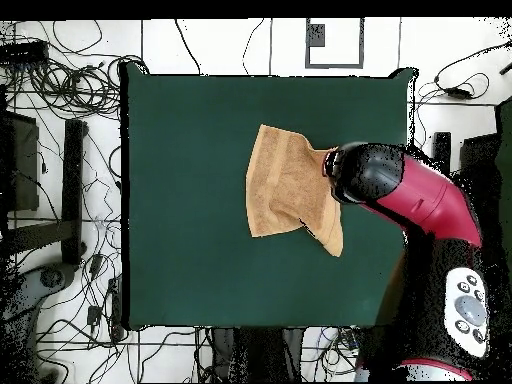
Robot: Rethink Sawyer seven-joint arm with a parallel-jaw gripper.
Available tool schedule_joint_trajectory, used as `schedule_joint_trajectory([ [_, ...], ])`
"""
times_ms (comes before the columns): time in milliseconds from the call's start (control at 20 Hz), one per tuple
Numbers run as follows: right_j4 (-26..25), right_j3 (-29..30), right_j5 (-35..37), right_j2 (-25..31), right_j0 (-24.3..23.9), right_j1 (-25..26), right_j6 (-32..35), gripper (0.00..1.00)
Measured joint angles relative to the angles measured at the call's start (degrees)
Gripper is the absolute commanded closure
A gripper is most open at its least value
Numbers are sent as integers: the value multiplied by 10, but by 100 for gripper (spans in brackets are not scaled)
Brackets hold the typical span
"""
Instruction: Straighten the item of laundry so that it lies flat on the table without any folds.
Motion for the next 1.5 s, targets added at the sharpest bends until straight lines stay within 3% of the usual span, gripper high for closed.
schedule_joint_trajectory([
  [1050, 0, 0, -35, 29, 0, 49, 0, 0],
  [1500, -5, -15, -136, 76, -23, 106, 0, 0],
])
